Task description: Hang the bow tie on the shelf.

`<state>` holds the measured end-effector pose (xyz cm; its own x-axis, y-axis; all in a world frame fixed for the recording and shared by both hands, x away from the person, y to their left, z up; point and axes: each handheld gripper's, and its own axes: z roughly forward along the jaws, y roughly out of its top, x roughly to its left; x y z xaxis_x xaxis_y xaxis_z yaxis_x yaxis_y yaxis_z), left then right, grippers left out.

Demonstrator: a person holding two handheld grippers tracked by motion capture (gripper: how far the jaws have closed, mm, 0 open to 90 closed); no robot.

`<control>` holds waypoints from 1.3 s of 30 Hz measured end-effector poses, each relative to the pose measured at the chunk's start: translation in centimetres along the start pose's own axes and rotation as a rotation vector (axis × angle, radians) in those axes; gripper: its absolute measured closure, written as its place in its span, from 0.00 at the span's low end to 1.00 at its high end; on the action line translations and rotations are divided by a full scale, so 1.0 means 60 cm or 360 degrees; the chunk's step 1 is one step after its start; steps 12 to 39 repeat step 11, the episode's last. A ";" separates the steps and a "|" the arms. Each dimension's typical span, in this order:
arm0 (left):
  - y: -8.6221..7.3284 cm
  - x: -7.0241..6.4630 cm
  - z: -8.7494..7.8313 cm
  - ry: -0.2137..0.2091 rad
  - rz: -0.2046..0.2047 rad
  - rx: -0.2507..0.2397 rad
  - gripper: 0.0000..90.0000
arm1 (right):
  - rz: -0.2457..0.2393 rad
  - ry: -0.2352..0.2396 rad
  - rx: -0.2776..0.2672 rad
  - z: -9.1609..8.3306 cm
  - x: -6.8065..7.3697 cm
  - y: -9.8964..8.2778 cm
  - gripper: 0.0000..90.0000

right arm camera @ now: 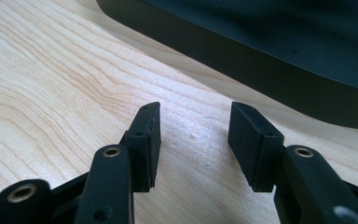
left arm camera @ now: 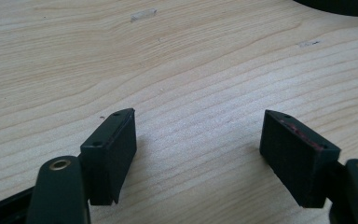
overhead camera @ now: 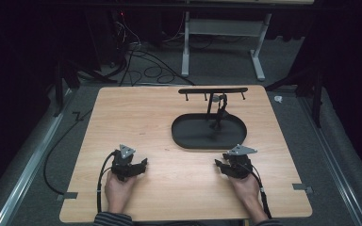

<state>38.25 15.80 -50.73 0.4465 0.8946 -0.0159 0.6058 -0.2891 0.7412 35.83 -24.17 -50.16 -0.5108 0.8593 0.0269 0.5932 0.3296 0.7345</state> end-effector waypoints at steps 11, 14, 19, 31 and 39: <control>0.000 0.000 0.000 0.0002 0.0000 -0.0002 0.31 | -0.0064 -0.0034 0.0005 0.002 0.007 0.000 0.58; 0.000 0.000 0.000 0.0002 0.0000 -0.0002 0.31 | -0.0064 -0.0034 0.0005 0.002 0.007 0.000 0.58; 0.000 0.000 0.000 0.0002 0.0000 -0.0002 0.31 | -0.0064 -0.0034 0.0005 0.002 0.007 0.000 0.58; 0.000 0.000 0.000 0.0002 0.0000 -0.0002 0.31 | -0.0064 -0.0034 0.0005 0.002 0.007 0.000 0.58; 0.000 0.000 0.000 0.0002 0.0000 -0.0002 0.31 | -0.0064 -0.0034 0.0005 0.002 0.007 0.000 0.58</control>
